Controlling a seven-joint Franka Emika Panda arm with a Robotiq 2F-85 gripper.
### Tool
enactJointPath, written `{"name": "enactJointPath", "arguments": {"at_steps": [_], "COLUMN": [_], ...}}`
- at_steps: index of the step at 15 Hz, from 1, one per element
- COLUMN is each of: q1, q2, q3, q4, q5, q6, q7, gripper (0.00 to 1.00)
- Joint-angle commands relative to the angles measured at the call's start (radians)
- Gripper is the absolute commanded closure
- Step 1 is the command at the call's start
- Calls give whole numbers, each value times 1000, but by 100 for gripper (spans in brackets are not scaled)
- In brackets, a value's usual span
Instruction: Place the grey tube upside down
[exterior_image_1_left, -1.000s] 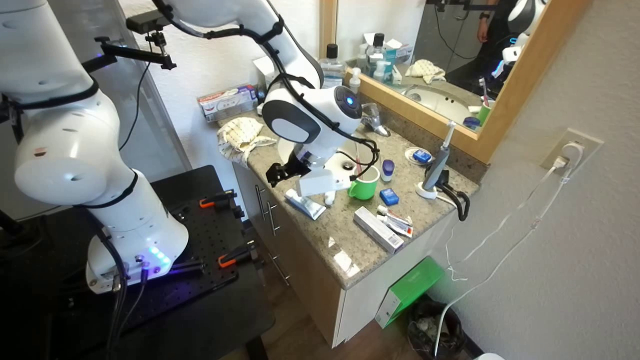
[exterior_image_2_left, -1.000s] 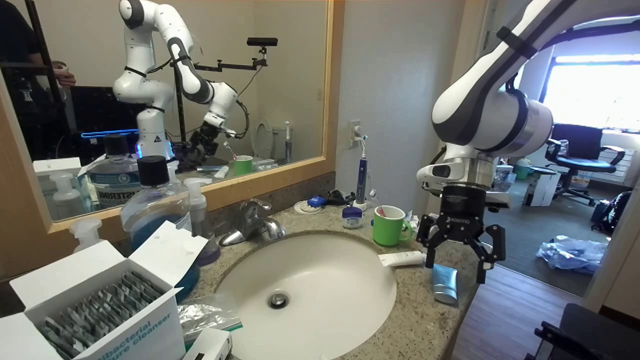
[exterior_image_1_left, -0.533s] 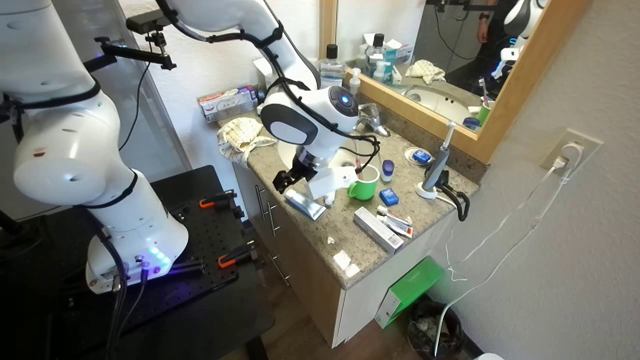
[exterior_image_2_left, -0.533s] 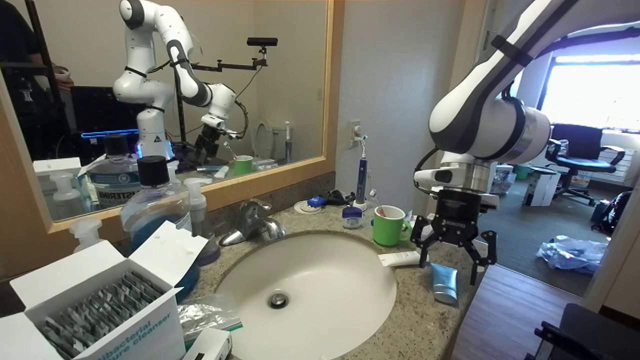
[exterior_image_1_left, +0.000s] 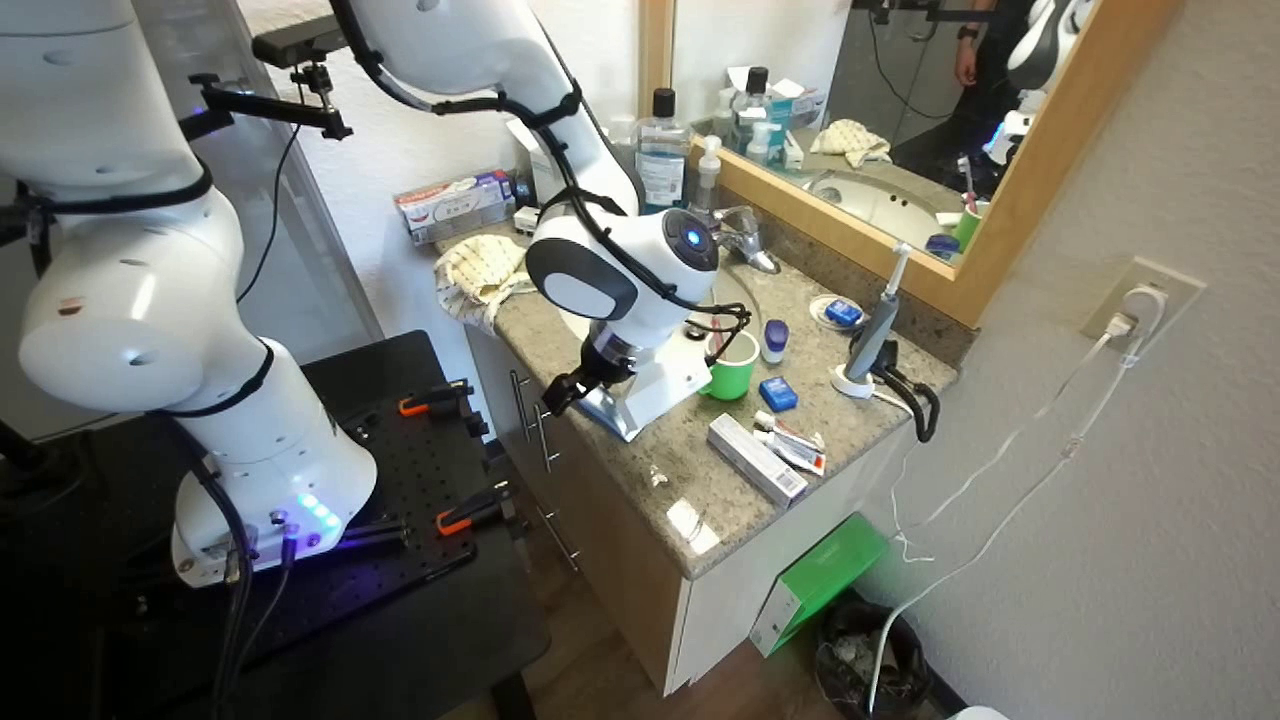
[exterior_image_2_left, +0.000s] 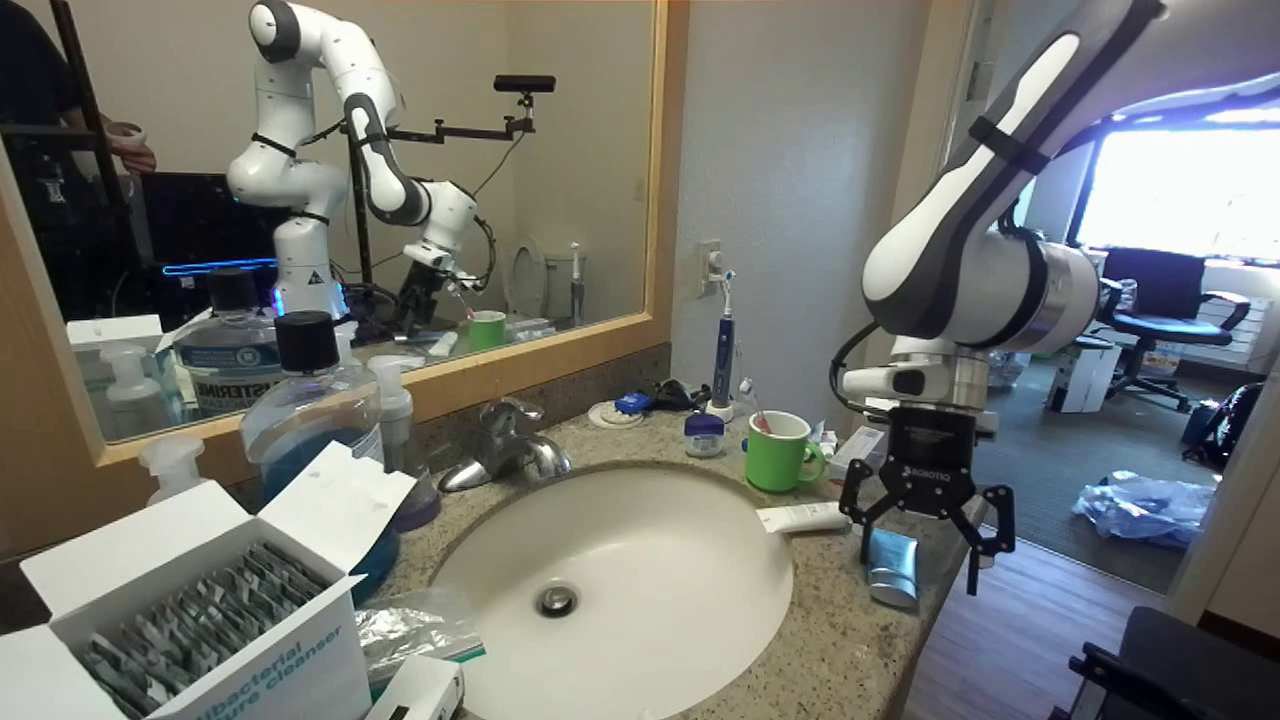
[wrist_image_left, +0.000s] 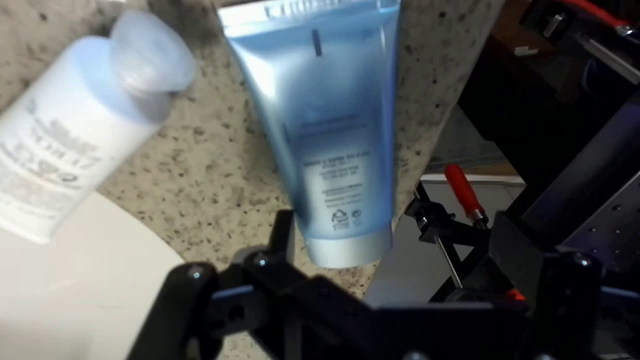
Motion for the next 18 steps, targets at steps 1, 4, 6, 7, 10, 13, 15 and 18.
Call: {"name": "enactJointPath", "arguments": {"at_steps": [1,4,6,7,10,13,15,18], "q1": [-36,-39,-40,-41,-44,-97,-147,-218], "q2": [-24,-26,-19,-14,4,-18,-17,-11], "q3": [19,30,39,48,64,129,177,236], "q4": [-18,-19,-13,-10,-4,6,12,20], "q5": [-8,16,34,57,119,124,125,119], "q6": [30,39,34,30,25,3,1,5], "q7": [-51,-89,-109,-128,-167,-131,-129,-129], "gripper": [0,0,0,0,0,0,0,0]}}
